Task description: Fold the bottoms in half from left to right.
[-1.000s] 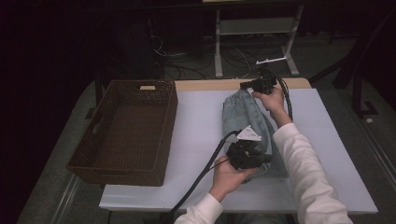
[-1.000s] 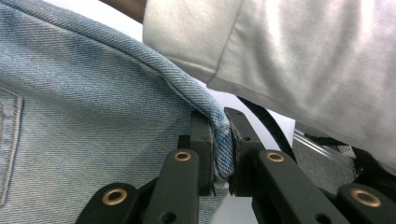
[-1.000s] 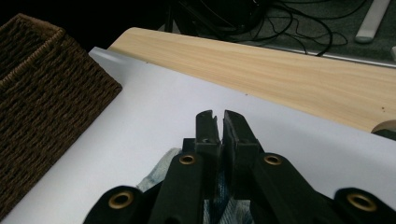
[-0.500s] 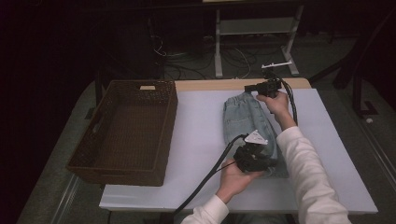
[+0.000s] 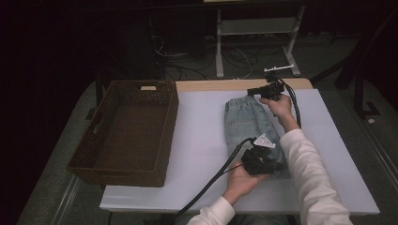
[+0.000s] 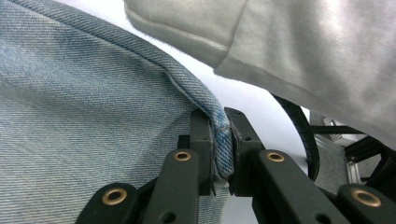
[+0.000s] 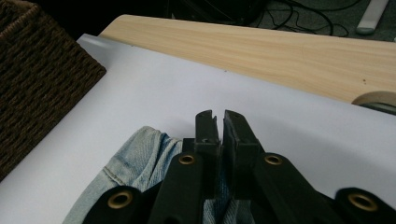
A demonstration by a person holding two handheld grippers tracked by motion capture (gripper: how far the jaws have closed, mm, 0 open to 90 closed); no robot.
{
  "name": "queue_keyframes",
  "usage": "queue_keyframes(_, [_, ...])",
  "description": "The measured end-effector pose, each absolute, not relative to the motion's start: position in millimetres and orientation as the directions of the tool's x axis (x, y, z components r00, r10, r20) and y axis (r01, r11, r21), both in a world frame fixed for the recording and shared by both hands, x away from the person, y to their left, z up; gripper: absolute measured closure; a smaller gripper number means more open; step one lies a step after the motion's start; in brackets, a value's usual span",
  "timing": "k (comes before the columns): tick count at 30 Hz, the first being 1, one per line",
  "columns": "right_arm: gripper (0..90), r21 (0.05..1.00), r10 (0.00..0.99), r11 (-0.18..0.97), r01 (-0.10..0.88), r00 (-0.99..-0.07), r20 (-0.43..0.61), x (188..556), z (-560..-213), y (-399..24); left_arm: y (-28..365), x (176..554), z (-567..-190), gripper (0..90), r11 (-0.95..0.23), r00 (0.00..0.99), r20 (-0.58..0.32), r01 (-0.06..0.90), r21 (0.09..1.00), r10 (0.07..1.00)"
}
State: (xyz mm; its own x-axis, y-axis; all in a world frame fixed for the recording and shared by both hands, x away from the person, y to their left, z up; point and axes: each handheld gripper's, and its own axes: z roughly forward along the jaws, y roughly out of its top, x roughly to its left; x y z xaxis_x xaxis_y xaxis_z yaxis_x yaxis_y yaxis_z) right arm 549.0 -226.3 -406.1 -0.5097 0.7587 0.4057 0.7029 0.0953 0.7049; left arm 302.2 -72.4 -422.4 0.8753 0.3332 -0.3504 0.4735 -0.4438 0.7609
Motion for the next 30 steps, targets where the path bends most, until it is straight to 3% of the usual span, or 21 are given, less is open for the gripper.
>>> queue_keyframes(13, [83.2,0.703,0.759,0.087,0.706,-0.504,0.412,548.5,-410.0,-235.3,-84.6,307.9,-436.1,81.3,-0.438,0.851,-0.411,0.521,0.733,0.326])
queue_keyframes(19, [79.6,0.666,0.758,0.026,0.745,-0.449,0.473,546.7,-414.2,-240.6,-88.2,307.0,-441.0,76.3,-0.445,0.85,-0.423,0.524,0.726,0.313])
queue_keyframes(30, [47.1,0.691,0.753,0.043,0.721,-0.479,0.452,534.4,-394.4,-233.3,-93.3,293.3,-435.7,50.9,-0.456,0.879,-0.406,0.476,0.752,0.249])
